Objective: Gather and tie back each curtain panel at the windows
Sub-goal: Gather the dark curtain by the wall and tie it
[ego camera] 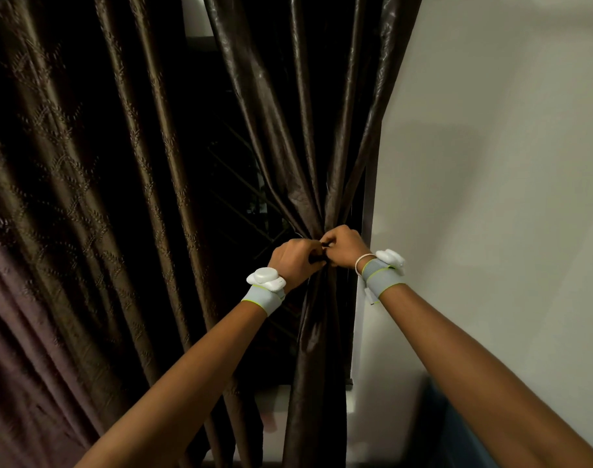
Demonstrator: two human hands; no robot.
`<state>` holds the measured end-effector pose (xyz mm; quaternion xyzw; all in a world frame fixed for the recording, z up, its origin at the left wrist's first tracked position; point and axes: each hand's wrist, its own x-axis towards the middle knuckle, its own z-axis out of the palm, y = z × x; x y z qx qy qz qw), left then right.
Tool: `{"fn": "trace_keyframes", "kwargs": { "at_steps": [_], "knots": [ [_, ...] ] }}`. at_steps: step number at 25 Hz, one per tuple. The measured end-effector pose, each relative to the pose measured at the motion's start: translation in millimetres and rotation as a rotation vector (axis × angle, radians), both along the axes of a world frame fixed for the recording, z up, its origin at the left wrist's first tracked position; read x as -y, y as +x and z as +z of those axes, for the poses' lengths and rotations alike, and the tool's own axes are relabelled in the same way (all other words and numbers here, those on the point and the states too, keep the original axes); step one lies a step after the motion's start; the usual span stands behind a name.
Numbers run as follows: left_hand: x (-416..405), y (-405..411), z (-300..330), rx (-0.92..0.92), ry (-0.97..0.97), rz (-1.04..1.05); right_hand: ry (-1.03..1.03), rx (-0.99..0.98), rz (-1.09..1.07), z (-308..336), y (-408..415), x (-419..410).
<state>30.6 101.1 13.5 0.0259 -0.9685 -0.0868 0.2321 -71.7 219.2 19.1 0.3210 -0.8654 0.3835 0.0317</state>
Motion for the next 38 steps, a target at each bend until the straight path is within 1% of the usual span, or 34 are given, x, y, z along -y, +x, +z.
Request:
{"fn": "trace_keyframes", "kwargs": {
  "at_steps": [2, 4, 6, 9, 13, 15, 16, 17, 18, 21, 23, 24, 25, 26, 29, 30, 31, 34, 35, 38],
  "knots": [
    [-3.9, 0.5, -1.2, 0.016, -0.046, -0.009, -0.135, 0.148, 0.011, 0.5, 2.6, -0.3],
    [-4.4, 0.1, -5.7, 0.039, -0.050, 0.006, -0.212, 0.244, 0.018, -1.7, 3.6, -1.6],
    [-3.7, -1.0, -10.2, 0.043, -0.019, 0.029, -0.226, 0.266, 0.036, -5.0, 1.0, -4.5],
    [-5.1, -4.6, -16.1, 0.029, 0.001, 0.037, -0.202, 0.241, 0.060, -13.7, -1.3, -8.2],
    [-9.1, -12.4, -24.2, 0.014, 0.015, 0.035, -0.303, 0.423, 0.007, -18.2, 4.6, -10.3],
    [-6.4, -16.3, -29.8, 0.032, 0.093, 0.050, -0.358, 0.521, 0.000, -16.8, 7.0, -9.0],
    [-2.8, -18.2, -34.0, 0.030, 0.143, 0.055, -0.366, 0.530, 0.007, -17.4, 7.4, -7.9],
    [0.6, -20.5, -37.5, 0.018, 0.201, 0.041, -0.349, 0.490, 0.020, -18.8, 6.2, -7.5],
    [1.8, -21.1, -39.1, -0.004, 0.266, 0.002, -0.305, 0.412, 0.045, -21.0, 5.1, -8.6],
    [-1.1, -19.7, -32.4, -0.046, 0.550, -0.126, -0.165, 0.192, 0.092, -27.7, 1.4, -11.5],
    [-0.1, -20.0, -23.8, -0.028, 0.712, -0.132, -0.177, 0.102, 0.055, -29.2, 2.5, -13.3],
    [-0.2, -20.2, -20.5, 0.000, 0.756, -0.113, -0.203, 0.070, 0.048, -30.2, 3.4, -13.2],
    [-0.9, -19.8, -15.9, 0.026, 0.754, -0.073, -0.226, 0.049, 0.056, -31.0, 4.3, -12.7],
    [-1.0, -19.9, -10.8, 0.040, 0.690, -0.007, -0.233, 0.032, 0.065, -31.7, 6.2, -12.0],
    [-6.6, -22.1, 5.2, 0.021, 0.271, 0.177, -0.195, -0.005, 0.084, -31.4, 7.5, -13.5],
    [-9.1, -22.7, 9.6, 0.007, 0.194, 0.188, -0.184, -0.015, 0.088, -31.3, 6.6, -15.3],
    [-10.2, -25.5, 12.0, 0.017, 0.175, 0.174, -0.179, -0.025, 0.092, -31.6, 5.1, -17.9],
    [-5.4, -36.2, 13.6, 0.100, 0.351, 0.121, -0.173, -0.072, 0.105, -33.9, 5.9, -25.9],
    [-5.4, -37.3, 15.4, 0.117, 0.382, 0.119, -0.165, -0.104, 0.106, -36.0, 5.9, -27.5],
    [-7.8, -39.5, 24.4, 0.191, 0.373, 0.162, -0.104, -0.198, 0.131, -36.1, 13.6, -28.6]
  ]
}}
